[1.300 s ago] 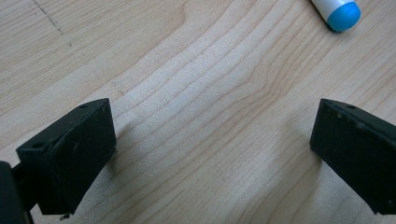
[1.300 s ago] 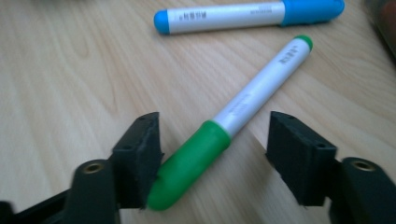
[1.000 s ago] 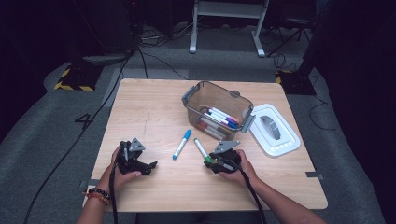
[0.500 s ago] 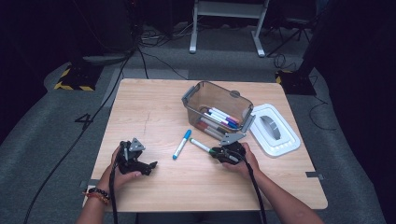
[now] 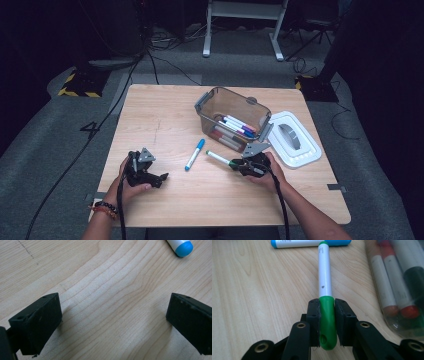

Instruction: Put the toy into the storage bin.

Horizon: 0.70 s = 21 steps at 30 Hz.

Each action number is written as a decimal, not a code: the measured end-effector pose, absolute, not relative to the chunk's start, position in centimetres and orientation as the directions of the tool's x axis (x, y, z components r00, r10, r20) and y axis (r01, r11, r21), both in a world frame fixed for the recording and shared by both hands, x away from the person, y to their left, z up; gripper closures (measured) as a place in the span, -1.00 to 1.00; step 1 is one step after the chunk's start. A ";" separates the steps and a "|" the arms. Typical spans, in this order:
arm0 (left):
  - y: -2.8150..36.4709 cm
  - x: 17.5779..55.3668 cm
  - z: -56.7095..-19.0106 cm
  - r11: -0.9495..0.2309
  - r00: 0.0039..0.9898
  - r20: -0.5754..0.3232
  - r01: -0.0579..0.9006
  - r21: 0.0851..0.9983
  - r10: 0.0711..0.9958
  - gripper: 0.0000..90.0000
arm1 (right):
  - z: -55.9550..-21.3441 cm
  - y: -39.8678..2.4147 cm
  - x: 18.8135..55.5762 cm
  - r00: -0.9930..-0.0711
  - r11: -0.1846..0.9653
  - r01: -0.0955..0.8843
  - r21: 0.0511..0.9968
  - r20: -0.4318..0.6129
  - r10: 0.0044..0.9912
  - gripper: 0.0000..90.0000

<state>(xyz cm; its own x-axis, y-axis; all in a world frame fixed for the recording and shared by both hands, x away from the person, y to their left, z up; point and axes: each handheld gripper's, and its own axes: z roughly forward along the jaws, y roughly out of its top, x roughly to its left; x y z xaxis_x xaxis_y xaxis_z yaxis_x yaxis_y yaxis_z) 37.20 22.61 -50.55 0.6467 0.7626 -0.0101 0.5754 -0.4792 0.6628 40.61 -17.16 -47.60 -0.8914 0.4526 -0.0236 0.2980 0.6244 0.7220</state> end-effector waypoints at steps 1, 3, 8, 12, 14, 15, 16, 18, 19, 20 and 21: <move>22.6 37.2 -50.6 -0.479 0.647 -0.011 0.576 0.663 0.762 -0.99 | -47.4 -17.2 40.5 -0.893 0.624 0.296 0.724 -0.022 0.449 0.67; 22.6 37.2 -50.6 -0.479 0.647 -0.010 0.575 0.663 0.763 -0.99 | -46.9 -17.3 40.2 -0.900 0.622 0.280 0.732 -0.026 0.436 0.67; 22.6 37.2 -50.5 -0.479 0.647 -0.010 0.575 0.663 0.762 -0.99 | -45.3 -17.7 39.6 -0.910 0.601 0.249 0.760 -0.030 0.414 0.67; 22.6 37.2 -50.6 -0.479 0.647 -0.011 0.576 0.663 0.763 -0.99 | -43.8 -17.8 39.0 -0.920 0.588 0.213 0.780 -0.043 0.390 0.67; 22.6 37.2 -50.6 -0.479 0.647 -0.011 0.576 0.663 0.763 -0.99 | -43.0 -17.9 38.8 -0.923 0.583 0.196 0.788 -0.053 0.381 0.67; 22.6 37.2 -50.6 -0.479 0.647 -0.011 0.576 0.663 0.762 -0.99 | -42.6 -18.0 38.8 -0.925 0.580 0.187 0.793 -0.058 0.376 0.67; 22.6 37.2 -50.6 -0.479 0.647 -0.010 0.575 0.663 0.763 -0.99 | -42.1 -18.1 38.7 -0.925 0.575 0.183 0.797 -0.058 0.375 0.67; 22.6 37.2 -50.6 -0.479 0.647 -0.011 0.575 0.663 0.762 -0.99 | -41.7 -18.2 38.7 -0.925 0.571 0.177 0.801 -0.063 0.375 0.67; 22.6 37.2 -50.5 -0.479 0.647 -0.010 0.575 0.663 0.763 -0.99 | -40.6 -18.5 38.9 -0.921 0.568 0.164 0.807 -0.081 0.380 0.67; 22.6 37.2 -50.5 -0.479 0.647 -0.010 0.575 0.663 0.763 -0.99 | -40.3 -18.6 39.0 -0.920 0.568 0.160 0.808 -0.087 0.383 0.67; 22.6 37.2 -50.5 -0.479 0.647 -0.010 0.575 0.663 0.763 -0.99 | -39.7 -18.8 39.1 -0.918 0.564 0.156 0.811 -0.092 0.385 0.67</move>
<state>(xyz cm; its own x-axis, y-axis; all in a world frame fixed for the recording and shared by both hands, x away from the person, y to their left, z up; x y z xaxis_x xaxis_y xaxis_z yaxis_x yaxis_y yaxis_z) 37.20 22.61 -50.55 0.6468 0.7626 -0.0099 0.5753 -0.4794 0.6628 39.12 -18.83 -39.73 -0.9183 0.3852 -0.0916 0.1555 0.5637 0.8112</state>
